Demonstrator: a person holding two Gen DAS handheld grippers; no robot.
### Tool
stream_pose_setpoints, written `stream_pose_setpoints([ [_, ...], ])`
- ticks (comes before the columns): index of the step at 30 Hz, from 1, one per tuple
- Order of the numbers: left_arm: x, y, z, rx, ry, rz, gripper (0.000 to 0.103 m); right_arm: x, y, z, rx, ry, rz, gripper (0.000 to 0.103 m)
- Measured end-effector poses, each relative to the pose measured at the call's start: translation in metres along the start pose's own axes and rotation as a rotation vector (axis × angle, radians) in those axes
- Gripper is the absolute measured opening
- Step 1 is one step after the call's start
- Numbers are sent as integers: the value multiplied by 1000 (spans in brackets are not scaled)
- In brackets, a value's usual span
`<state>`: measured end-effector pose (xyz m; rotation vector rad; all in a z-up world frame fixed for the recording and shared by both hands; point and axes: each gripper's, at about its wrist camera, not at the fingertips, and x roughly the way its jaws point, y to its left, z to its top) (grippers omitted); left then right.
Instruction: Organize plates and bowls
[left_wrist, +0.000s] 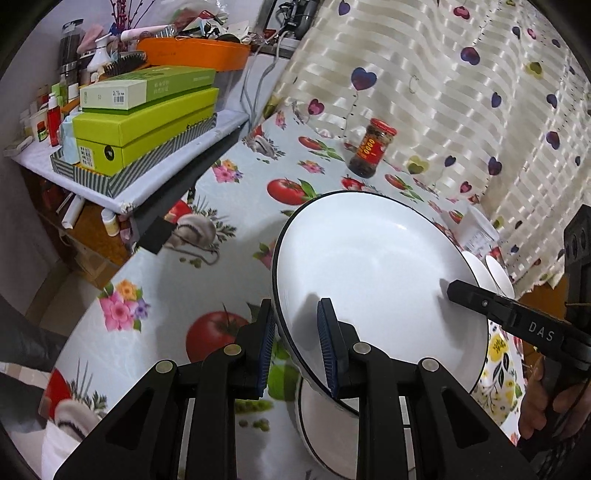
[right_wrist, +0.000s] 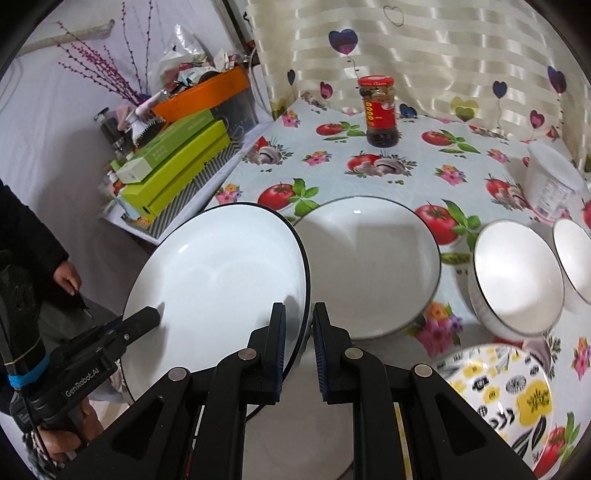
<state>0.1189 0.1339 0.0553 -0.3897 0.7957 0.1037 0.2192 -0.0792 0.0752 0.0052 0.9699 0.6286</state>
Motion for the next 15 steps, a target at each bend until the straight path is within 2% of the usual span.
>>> stream_pose_setpoints([
  [8,-1,-3,-20,21,17,-6,24,-10,-4,-33,40,-8,-6,15],
  [15,4,-4,-36,28,39,-25,24,-18,-3,-59,24,-33,-51,15],
])
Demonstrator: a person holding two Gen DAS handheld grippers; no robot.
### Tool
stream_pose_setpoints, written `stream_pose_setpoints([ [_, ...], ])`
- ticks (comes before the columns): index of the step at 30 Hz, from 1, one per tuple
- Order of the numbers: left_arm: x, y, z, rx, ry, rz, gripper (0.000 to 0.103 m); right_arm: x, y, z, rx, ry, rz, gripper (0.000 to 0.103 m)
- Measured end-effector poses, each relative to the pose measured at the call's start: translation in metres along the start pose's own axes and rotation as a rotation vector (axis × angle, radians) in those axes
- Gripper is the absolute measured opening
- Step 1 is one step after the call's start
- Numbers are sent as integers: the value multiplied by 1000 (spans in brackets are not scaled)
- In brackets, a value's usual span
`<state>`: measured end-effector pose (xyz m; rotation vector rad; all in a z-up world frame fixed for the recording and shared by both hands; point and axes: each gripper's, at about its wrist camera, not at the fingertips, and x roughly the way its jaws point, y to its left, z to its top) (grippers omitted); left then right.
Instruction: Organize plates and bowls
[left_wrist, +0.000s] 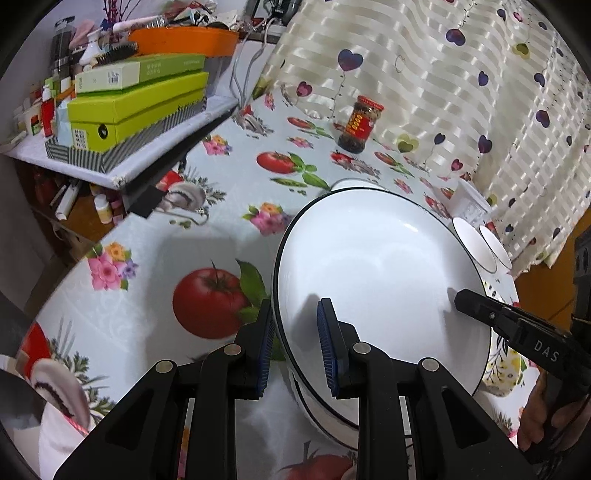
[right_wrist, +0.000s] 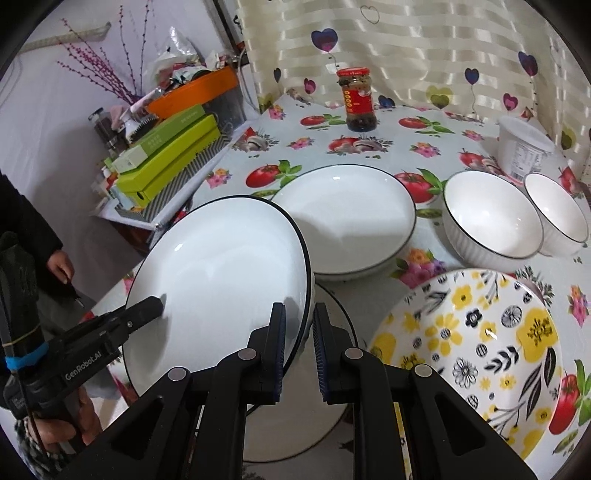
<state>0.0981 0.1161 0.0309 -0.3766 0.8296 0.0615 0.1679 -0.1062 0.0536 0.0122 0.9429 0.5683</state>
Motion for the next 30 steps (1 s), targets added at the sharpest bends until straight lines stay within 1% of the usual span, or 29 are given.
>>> stream_pose_setpoints([
  [4,4,-1,-8,4,15,-9,24,-2,-4,-10,14,3,-3,15],
  [16,15,-10,-20,36,55,17,24,5,-13,-36,41,31,-28,15],
  [22,17,-12,-22,46,61,24,24,5,-17,-39,50,43,-20,15],
  [30,17,-16,-24,75,61,49,25,1,-14,-46,48,34,-33,16],
])
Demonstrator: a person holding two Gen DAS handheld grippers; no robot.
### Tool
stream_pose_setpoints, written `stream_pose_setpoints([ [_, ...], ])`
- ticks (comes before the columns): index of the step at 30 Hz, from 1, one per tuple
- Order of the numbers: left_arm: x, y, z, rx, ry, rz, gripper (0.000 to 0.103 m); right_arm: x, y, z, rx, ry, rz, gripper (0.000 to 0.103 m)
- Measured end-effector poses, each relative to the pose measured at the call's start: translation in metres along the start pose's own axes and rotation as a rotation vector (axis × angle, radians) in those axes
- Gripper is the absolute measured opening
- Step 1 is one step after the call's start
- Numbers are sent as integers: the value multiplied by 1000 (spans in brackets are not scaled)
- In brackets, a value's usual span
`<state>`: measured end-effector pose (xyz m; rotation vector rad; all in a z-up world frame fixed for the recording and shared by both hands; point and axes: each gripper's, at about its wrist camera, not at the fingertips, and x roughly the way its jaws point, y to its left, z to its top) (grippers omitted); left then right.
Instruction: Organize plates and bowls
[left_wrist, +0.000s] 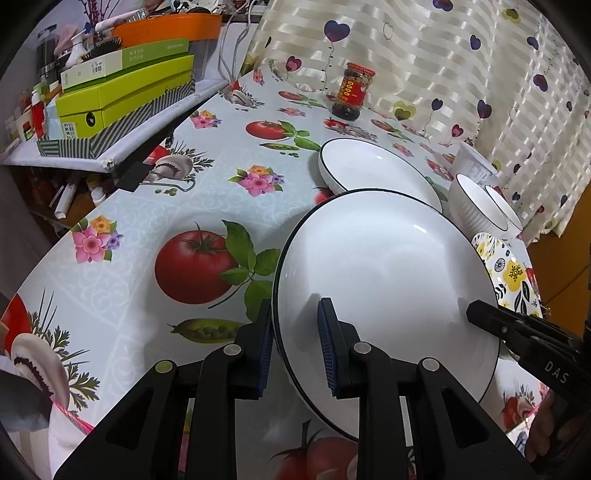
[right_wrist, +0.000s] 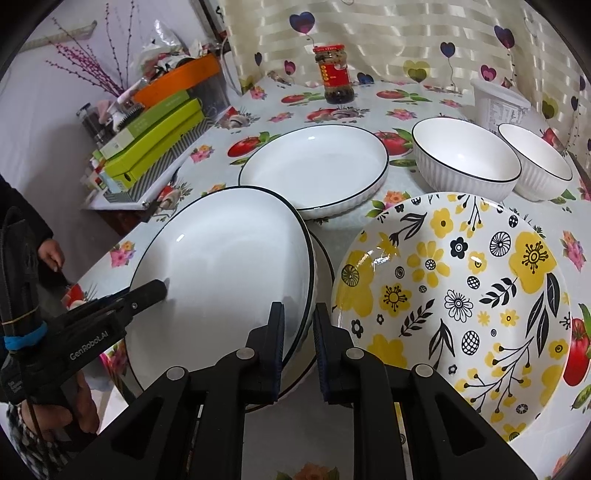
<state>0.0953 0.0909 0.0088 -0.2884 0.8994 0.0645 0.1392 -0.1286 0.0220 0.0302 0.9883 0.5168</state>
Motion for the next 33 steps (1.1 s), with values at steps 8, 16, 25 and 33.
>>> stream_pose_setpoints([
  [8,1,-6,-1,30,-2,30,24,-1,-3,-1,-1,-12,4,16],
  [16,3,-14,0,62,-10,45,24,-2,-5,-1,-25,-21,-54,17],
  [25,3,-13,0,53,-9,34,25,-4,4,-6,-89,-43,-110,19],
  [33,4,-12,1,40,-13,27,25,-1,17,-12,-187,-73,-183,26],
])
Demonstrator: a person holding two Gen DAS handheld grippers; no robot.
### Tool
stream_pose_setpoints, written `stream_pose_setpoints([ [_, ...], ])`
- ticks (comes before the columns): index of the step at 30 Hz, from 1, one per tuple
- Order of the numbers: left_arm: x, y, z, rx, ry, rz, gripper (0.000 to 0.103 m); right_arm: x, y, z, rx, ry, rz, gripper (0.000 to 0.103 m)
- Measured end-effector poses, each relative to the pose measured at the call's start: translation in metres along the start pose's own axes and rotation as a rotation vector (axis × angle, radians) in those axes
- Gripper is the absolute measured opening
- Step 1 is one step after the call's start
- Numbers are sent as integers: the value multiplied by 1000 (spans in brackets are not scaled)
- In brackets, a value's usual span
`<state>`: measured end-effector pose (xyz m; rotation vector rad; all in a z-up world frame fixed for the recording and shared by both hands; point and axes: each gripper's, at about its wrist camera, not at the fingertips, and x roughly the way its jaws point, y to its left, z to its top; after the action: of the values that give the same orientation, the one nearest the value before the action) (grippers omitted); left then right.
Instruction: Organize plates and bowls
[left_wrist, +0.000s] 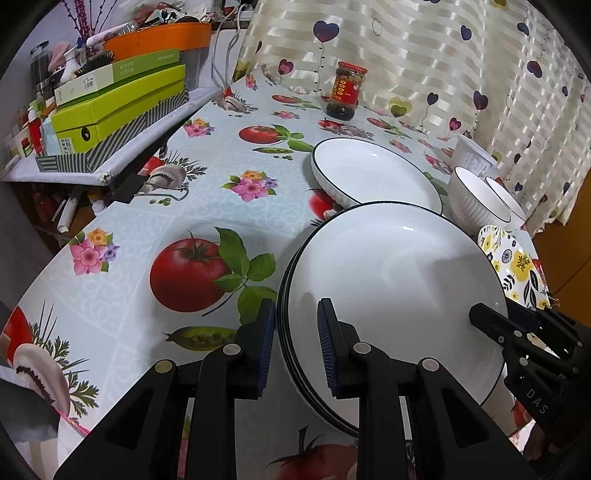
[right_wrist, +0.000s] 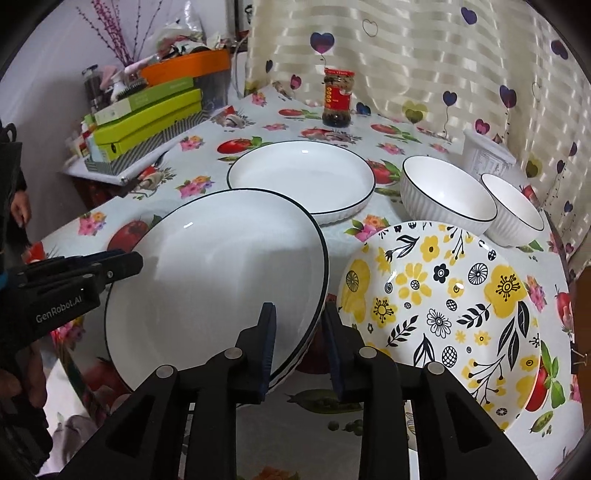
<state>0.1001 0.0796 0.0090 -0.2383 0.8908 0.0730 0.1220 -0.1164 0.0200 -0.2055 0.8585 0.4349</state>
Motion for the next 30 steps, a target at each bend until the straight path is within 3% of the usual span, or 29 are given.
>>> stream_pose_setpoints([
  [11,-2,1,3,-10,-5,-9,25,-2,3,-5,10,-30,3,29],
  [24,-6,1,6,-6,-17,-30,25,-1,23,-15,-92,-44,-54,47],
  [30,-6,4,8,-10,-20,-34,25,-7,19,-18,-46,-66,-28,48],
])
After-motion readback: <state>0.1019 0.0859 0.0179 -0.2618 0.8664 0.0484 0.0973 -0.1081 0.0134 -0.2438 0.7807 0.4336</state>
